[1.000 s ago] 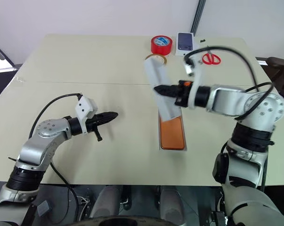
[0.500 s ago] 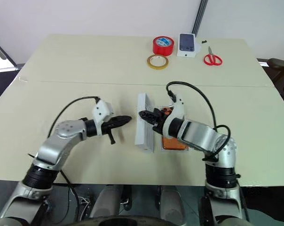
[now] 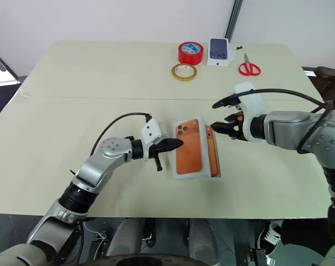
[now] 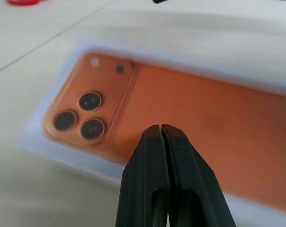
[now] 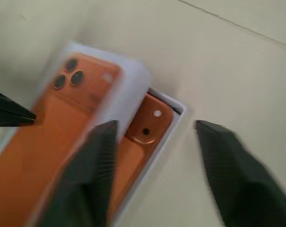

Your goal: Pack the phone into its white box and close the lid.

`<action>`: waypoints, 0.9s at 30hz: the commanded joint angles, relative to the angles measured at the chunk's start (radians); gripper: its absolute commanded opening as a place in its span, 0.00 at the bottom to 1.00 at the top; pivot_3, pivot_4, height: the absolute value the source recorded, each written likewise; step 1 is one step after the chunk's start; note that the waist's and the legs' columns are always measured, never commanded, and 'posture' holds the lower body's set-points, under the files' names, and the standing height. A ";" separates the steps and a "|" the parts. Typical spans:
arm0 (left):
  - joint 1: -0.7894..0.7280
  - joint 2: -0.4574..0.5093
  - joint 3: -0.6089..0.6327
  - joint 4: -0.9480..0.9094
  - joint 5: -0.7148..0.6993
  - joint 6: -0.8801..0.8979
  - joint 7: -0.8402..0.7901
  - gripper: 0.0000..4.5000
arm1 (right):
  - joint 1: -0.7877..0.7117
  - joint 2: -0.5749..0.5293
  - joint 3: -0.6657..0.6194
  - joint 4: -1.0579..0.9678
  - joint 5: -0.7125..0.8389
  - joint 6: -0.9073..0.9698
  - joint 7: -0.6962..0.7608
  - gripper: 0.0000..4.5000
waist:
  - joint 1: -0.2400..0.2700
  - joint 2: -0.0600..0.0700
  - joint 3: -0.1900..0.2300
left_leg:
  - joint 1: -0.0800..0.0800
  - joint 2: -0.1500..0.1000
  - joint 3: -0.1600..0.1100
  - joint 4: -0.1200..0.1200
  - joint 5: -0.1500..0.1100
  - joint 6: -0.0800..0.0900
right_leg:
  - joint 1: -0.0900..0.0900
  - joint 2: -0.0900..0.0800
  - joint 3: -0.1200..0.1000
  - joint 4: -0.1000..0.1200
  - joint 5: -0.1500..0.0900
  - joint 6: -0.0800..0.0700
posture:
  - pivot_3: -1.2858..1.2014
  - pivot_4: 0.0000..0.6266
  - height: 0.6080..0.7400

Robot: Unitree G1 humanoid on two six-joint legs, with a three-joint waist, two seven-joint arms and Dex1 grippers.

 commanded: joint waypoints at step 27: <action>-0.038 0.128 -0.055 -0.110 -0.008 0.207 -0.084 0.02 | 0.199 -0.004 0.137 -0.143 -0.808 -0.395 0.604 0.01 | 0.001 0.000 0.000 | 0.000 -0.002 0.001 0.001 0.000 0.000 | 0.000 -0.004 -0.001 0.000 0.000 0.000 | 0.52 0.24 1.00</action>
